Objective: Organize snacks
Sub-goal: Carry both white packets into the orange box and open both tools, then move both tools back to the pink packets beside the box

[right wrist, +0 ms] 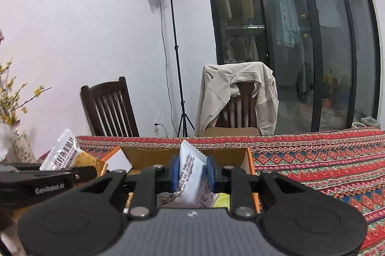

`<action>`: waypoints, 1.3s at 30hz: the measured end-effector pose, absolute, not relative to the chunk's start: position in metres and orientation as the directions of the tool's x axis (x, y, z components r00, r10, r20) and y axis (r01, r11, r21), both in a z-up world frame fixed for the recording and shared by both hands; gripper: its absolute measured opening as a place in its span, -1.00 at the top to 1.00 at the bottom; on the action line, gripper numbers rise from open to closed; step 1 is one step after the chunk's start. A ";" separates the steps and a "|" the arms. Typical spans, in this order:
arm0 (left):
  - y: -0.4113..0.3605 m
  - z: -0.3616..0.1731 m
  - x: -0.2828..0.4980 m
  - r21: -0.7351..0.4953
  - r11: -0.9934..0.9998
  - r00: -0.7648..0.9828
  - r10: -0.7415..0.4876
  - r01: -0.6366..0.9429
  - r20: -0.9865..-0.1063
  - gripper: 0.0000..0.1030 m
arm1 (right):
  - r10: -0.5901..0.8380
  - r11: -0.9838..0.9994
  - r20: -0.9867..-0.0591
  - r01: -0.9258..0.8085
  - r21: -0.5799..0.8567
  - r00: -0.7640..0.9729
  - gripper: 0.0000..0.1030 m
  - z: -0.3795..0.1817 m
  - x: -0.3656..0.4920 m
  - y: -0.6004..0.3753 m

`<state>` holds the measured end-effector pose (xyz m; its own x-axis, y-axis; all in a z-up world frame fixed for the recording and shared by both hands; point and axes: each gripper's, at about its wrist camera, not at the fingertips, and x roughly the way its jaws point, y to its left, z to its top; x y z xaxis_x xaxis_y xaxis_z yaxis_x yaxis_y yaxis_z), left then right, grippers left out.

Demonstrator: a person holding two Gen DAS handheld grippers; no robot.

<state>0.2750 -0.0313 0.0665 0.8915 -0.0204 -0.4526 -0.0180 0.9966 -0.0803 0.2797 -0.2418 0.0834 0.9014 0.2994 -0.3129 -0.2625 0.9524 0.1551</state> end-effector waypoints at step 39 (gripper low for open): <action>0.002 0.037 0.303 -0.107 0.984 0.908 0.085 -0.140 -0.409 -1.00 | 0.251 0.967 -0.406 -0.211 0.141 0.879 -1.00 0.027 0.335 -0.233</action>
<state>0.3025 0.0024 0.0365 0.9085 0.0849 -0.4092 -0.1401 0.9844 -0.1067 0.3355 -0.2327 0.0272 0.8786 0.2507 -0.4065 -0.2108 0.9673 0.1410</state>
